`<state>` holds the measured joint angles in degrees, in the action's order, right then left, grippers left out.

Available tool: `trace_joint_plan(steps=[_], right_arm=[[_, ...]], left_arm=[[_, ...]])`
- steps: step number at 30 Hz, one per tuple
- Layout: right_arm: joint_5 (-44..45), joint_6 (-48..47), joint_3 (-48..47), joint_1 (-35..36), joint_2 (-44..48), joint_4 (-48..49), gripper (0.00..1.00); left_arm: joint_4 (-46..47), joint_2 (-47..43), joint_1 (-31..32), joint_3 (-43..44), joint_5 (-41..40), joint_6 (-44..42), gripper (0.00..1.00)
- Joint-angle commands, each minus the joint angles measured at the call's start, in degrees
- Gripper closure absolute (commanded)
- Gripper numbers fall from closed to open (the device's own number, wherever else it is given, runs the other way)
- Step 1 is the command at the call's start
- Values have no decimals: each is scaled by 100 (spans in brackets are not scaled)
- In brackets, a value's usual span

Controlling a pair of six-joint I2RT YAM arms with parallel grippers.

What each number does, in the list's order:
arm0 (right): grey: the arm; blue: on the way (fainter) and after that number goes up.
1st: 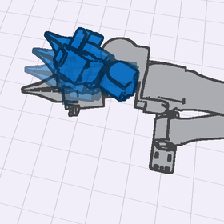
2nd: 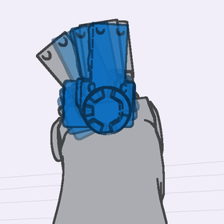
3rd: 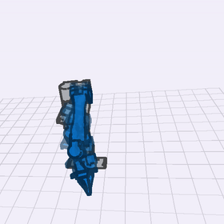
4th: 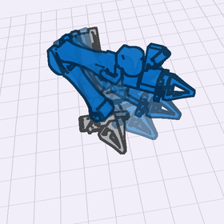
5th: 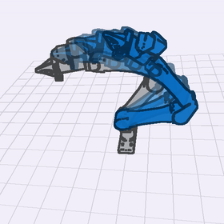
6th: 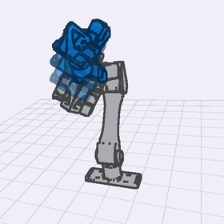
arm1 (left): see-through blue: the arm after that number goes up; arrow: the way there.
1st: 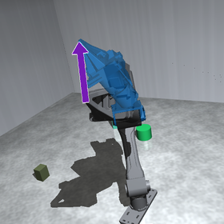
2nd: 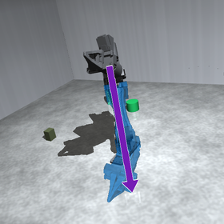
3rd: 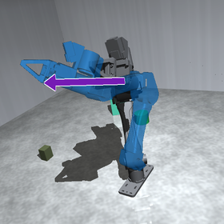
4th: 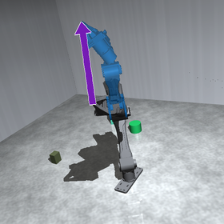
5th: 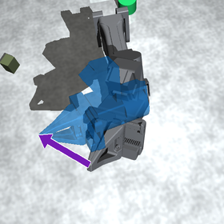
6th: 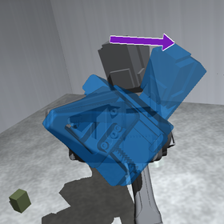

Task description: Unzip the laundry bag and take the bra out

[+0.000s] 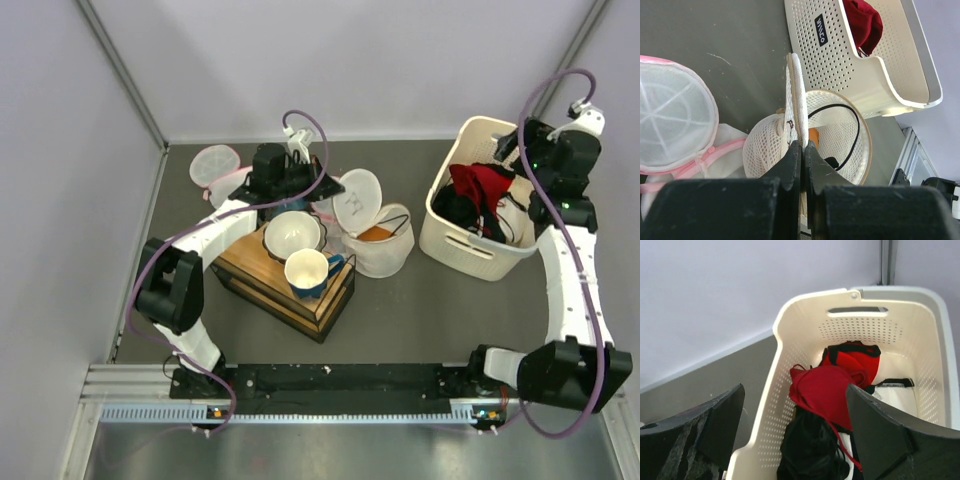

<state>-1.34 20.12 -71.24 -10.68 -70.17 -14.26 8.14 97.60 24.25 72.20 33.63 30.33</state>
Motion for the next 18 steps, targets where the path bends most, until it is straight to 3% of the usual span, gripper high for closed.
trace_joint_plan(steps=[1, 11, 13, 18], right_arm=[[-103, -104, -294, 162, 705, -138, 18], [-349, -755, 225, 2736, 655, -613, 45], [-366, -808, 374, 3218, 453, -622, 46], [-804, -913, 637, 3572, -83, -727, 46]], left_arm=[[100, -365, 27, 259, 30, -62, 100], [249, -769, 53, 145, -67, 184, 100], [258, -822, 53, 145, -84, 193, 100], [232, -1041, 115, 83, -93, 175, 100]])
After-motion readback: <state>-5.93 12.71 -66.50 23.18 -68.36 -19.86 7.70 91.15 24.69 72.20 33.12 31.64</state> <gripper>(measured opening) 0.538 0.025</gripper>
